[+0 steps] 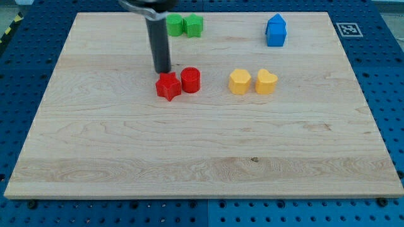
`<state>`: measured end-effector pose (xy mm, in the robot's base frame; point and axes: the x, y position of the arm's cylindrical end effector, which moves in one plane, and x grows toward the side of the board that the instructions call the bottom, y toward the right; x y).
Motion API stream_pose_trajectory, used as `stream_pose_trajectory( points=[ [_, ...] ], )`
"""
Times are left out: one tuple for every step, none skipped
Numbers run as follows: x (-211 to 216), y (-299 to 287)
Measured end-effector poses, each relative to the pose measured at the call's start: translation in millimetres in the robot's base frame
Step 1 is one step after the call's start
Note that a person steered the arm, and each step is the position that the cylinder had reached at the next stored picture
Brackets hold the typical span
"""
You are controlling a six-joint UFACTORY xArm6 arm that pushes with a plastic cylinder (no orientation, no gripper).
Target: Push the green star closer to the red circle
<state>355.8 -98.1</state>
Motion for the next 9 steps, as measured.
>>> stream_pose_trajectory(
  points=[
    [-67.4,-43.3],
    [-131.3,-27.2],
    [-155.3,50.0],
    [-154.7,82.3],
    [-144.6,81.6],
    [-144.5,62.1],
    [-144.5,61.8],
    [-139.6,76.9],
    [-119.5,81.6]
  ],
)
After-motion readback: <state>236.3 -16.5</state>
